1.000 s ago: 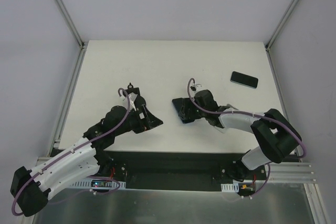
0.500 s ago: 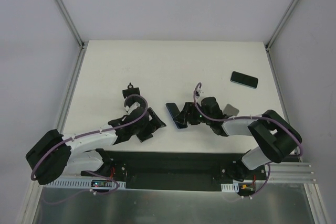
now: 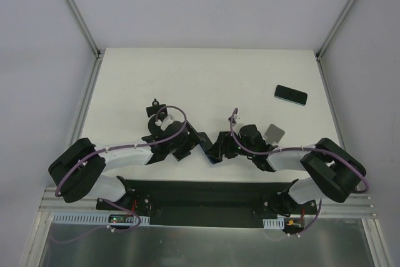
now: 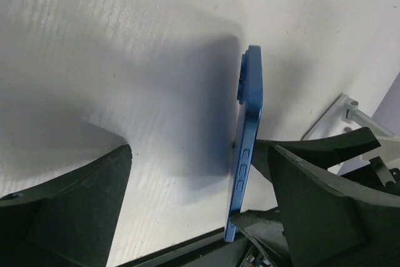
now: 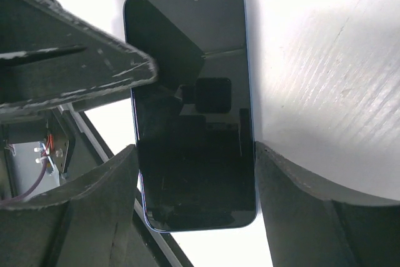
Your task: Place the phone on the phone stand
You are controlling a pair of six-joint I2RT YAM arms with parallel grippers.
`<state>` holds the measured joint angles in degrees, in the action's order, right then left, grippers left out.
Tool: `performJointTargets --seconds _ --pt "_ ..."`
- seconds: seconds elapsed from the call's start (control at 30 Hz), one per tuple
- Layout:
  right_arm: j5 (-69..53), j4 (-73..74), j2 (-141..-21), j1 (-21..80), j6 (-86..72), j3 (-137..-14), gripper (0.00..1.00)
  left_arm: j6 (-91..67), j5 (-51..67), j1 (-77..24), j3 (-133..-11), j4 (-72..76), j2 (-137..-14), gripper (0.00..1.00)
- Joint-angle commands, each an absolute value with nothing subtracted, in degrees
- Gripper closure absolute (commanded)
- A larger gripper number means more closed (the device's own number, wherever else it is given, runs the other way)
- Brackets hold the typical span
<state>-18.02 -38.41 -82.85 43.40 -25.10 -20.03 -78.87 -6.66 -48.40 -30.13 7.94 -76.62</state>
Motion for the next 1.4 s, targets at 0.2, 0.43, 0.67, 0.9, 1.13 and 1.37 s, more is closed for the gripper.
performJointTargets --seconds 0.2,0.43,0.67,0.9,1.13,1.37 --pt "-17.32 -28.41 -78.49 47.28 -23.56 -18.54 0.99 -75.68 -7.47 -48.87 -33.49 15.99 -80.07 0.48" --pt "-13.28 -17.50 -65.42 48.52 -18.03 -19.24 0.34 -64.10 -4.22 -48.87 -32.43 18.20 -72.10 1.00" --pt "-17.30 -2.66 -51.08 48.52 -7.92 -24.16 0.04 -45.46 3.76 -48.87 -31.99 19.42 -53.81 1.00" --pt "-32.93 -11.49 -43.42 48.43 -11.32 -24.26 0.03 -34.03 22.21 -48.78 -30.05 26.72 -41.41 1.00" --pt "-40.87 -26.54 -44.12 51.06 -18.90 -25.39 0.35 -34.80 31.02 -48.78 -32.61 29.26 -41.04 1.00" --pt "-37.63 -28.12 -44.64 56.07 -17.75 -26.72 0.48 -37.35 30.06 -48.78 -33.22 31.38 -41.05 1.00"
